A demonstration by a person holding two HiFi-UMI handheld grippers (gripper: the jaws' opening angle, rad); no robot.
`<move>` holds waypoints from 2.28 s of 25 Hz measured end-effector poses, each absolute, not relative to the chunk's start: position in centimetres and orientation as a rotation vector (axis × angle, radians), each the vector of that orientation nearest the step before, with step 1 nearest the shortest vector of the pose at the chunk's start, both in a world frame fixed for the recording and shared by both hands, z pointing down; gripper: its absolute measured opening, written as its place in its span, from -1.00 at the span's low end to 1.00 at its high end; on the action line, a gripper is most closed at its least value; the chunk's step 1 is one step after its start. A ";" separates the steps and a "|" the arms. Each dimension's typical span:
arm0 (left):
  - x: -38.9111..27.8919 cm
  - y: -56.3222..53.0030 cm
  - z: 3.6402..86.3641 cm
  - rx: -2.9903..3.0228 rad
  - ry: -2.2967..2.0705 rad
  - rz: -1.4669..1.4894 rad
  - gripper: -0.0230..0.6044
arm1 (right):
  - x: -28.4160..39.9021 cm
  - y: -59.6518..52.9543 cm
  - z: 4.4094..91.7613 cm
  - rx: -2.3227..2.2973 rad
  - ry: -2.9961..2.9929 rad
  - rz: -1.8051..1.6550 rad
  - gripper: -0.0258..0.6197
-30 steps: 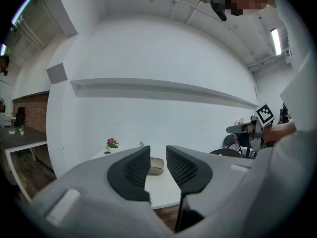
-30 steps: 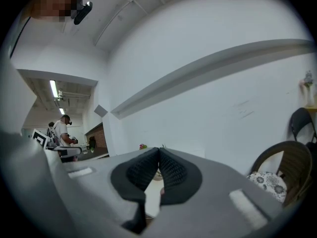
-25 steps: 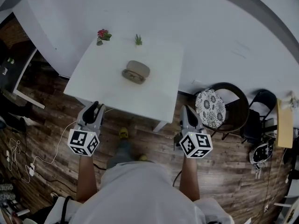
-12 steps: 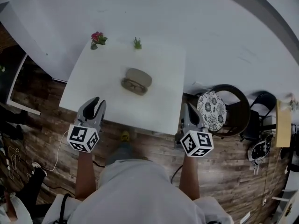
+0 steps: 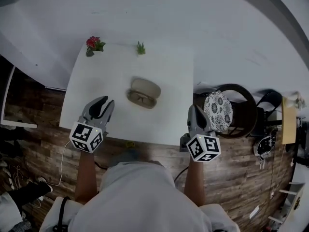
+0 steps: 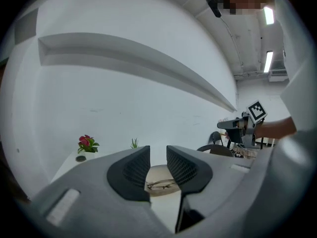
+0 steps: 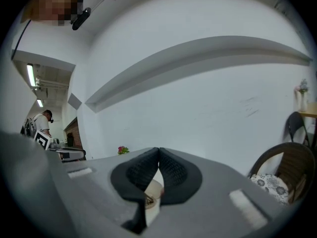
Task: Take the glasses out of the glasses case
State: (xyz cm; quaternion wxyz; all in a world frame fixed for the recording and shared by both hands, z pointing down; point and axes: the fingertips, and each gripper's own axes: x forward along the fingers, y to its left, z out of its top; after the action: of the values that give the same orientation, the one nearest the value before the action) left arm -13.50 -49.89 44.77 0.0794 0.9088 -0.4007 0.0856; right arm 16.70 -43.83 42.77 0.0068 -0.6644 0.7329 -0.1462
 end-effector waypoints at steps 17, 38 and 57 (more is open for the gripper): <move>-9.8 -54.0 47.4 2.866 -0.860 0.375 -0.57 | 16.7 -44.8 43.4 -2.235 2.182 -0.448 -0.91; -3.6 -55.2 51.6 3.051 -0.610 1.110 -0.57 | 22.4 -48.7 45.7 -2.175 2.242 -0.503 -0.91; 0.9 -56.5 61.1 2.969 -0.061 1.680 -0.57 | 23.7 -50.7 49.8 -2.176 2.254 -0.606 -0.91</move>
State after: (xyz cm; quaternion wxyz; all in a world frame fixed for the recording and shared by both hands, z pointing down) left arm 0.94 -56.51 61.09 -0.1350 0.8622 -0.0176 0.4879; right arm 23.67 -50.66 49.76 -0.0245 -0.6817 0.7062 -0.1897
